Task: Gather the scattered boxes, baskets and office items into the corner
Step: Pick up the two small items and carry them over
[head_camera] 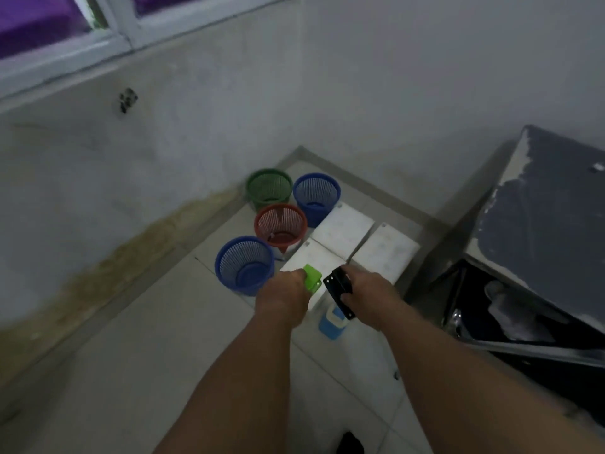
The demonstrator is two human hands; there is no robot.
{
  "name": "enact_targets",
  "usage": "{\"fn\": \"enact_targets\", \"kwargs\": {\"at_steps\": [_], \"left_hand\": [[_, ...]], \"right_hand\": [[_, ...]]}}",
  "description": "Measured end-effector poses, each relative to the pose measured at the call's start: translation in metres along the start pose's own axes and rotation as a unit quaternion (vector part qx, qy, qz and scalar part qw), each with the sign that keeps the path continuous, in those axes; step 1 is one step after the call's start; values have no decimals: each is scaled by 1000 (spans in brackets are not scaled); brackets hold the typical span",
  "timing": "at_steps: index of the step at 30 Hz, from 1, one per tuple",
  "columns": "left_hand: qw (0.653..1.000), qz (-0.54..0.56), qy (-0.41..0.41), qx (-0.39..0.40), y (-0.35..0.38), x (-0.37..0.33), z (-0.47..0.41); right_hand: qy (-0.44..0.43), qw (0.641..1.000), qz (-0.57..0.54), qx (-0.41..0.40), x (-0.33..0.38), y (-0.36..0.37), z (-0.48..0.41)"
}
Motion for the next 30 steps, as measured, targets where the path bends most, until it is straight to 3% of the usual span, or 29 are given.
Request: {"fn": "enact_targets", "kwargs": {"at_steps": [7, 15, 20, 26, 30], "left_hand": [[993, -15, 53, 106, 85, 24, -86], [964, -35, 117, 236, 256, 13, -140], [957, -60, 139, 249, 383, 2, -183], [901, -184, 271, 286, 523, -14, -207], [882, -223, 310, 277, 598, -5, -221]], "right_hand": [[106, 993, -14, 54, -51, 78, -64], [210, 972, -19, 102, -167, 202, -110], [238, 967, -21, 85, -245, 281, -155], [252, 964, -14, 82, -316, 388, -212], [240, 967, -1, 81, -345, 449, -244]]}}
Point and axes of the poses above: each hand's wrist, its own z-axis away from the middle knuckle, its own y-axis out of the palm, x = y × z, the point moved 10 cm from there along -z, towards the middle knuckle, and after that the axes turned 4 degrees about -x, right-handed, at the moved point
